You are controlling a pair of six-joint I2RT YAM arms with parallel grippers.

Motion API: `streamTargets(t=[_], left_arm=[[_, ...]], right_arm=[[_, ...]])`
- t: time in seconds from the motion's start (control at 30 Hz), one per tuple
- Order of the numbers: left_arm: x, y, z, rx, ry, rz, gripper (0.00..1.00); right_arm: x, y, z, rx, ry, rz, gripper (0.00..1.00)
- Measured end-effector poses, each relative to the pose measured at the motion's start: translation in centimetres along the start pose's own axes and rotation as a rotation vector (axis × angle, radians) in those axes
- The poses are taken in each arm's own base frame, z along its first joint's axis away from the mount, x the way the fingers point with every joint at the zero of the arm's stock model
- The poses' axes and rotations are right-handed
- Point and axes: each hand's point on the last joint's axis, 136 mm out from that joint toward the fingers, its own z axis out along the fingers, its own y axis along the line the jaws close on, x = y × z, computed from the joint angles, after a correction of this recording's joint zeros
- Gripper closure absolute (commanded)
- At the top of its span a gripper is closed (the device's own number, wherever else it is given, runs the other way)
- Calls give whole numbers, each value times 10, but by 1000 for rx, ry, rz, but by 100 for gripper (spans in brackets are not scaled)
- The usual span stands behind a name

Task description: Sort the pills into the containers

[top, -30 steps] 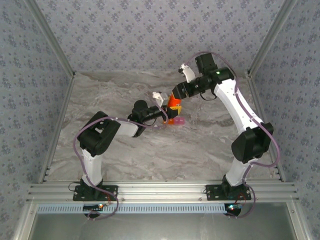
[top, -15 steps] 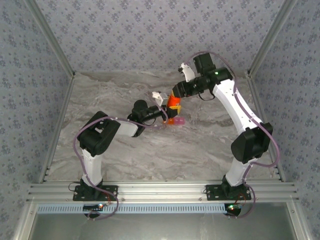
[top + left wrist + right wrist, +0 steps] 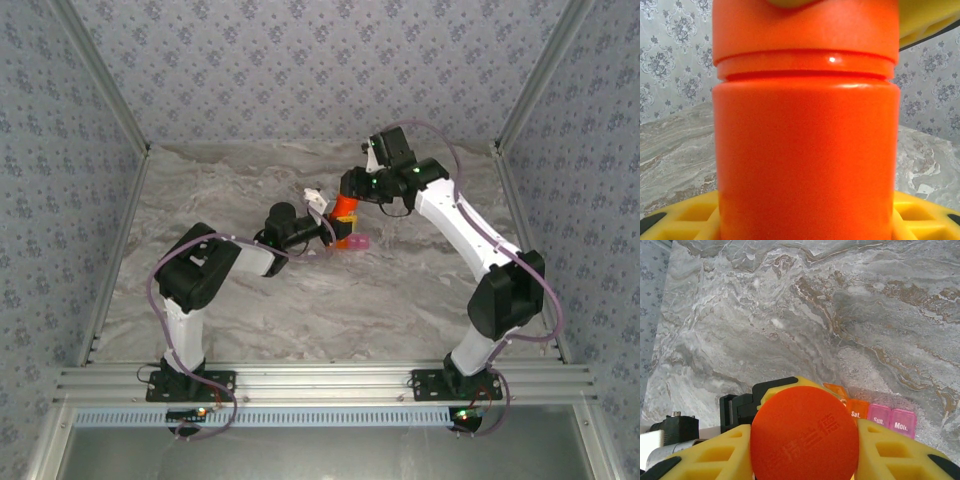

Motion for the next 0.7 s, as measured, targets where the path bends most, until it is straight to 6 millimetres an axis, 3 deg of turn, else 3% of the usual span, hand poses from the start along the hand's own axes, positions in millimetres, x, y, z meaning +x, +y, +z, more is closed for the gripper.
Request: streamTargets(t=[0.27,0.5,0.6,0.7], left_arm=[[-10,-6,1,17,-42,26,100],[-21,-17,4,90,-63,25,100],[-30,-25,6,147,-75,23,100],[-37,-33,7,199,-80,17,100]], right_arm=[[-14,6,-20,-34,-8,5,22],[-42,11,-81,-126,-71,-81,21],[-43,25,-97,-182,-73,-212,22],[-34,30,-99,-193,-39,-337,23]])
